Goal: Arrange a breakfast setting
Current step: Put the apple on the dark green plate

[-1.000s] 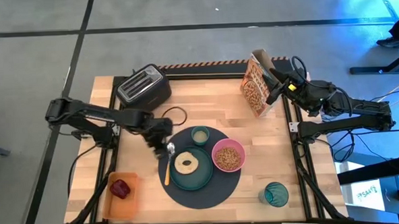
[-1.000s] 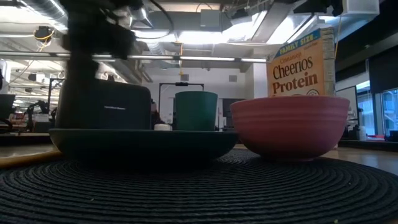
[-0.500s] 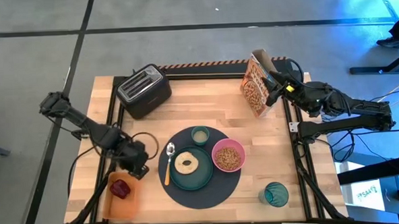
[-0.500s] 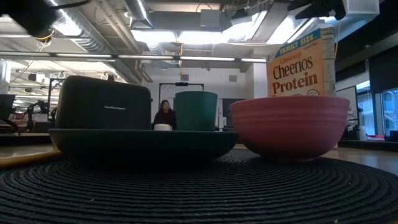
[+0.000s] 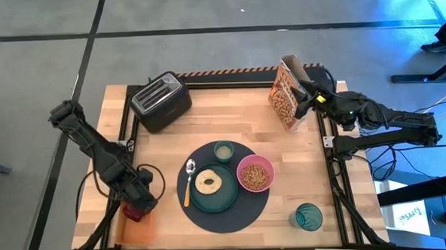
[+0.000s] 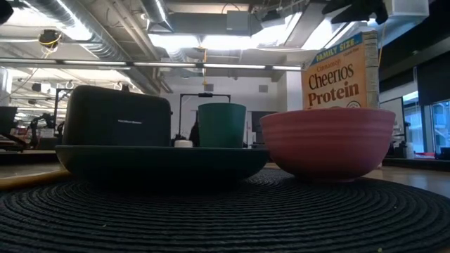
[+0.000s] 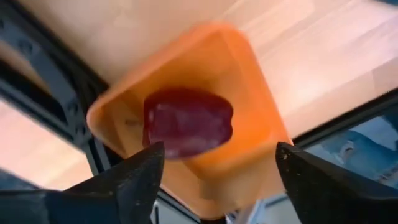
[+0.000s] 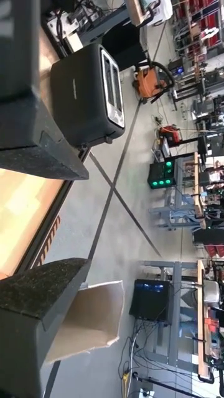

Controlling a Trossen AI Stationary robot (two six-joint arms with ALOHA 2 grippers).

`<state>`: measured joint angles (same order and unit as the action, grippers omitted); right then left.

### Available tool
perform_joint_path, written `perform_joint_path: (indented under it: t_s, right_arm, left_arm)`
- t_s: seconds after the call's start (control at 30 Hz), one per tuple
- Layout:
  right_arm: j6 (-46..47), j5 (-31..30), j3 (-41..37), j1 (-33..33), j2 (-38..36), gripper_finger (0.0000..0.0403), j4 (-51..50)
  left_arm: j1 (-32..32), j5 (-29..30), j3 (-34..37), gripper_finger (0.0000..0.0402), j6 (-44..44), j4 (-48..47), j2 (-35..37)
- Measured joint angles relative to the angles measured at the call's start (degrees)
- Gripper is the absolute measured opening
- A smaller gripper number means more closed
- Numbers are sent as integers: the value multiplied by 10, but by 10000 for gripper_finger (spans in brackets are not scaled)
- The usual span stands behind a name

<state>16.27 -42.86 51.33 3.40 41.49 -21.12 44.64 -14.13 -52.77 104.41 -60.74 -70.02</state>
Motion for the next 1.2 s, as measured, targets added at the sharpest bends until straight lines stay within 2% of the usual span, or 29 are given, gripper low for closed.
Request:
perform_joint_path:
  t_s: [0.17,0.4,0.67,1.0,1.2]
  right_arm:
    - [0,10,0,0,9,207,0]
    - [17,20,0,0,11,207,0]
    - [29,24,0,0,11,207,0]
    - [37,30,0,0,11,207,0]
    - [37,29,0,0,11,207,6]
  left_arm:
    - [13,10,3,341,-33,1,-30]
    - [29,-67,18,396,-31,5,-80]
    - [36,-47,19,393,-29,38,-110]
    - [53,-73,19,398,-31,46,-167]
    - [53,-58,19,393,-41,50,-174]
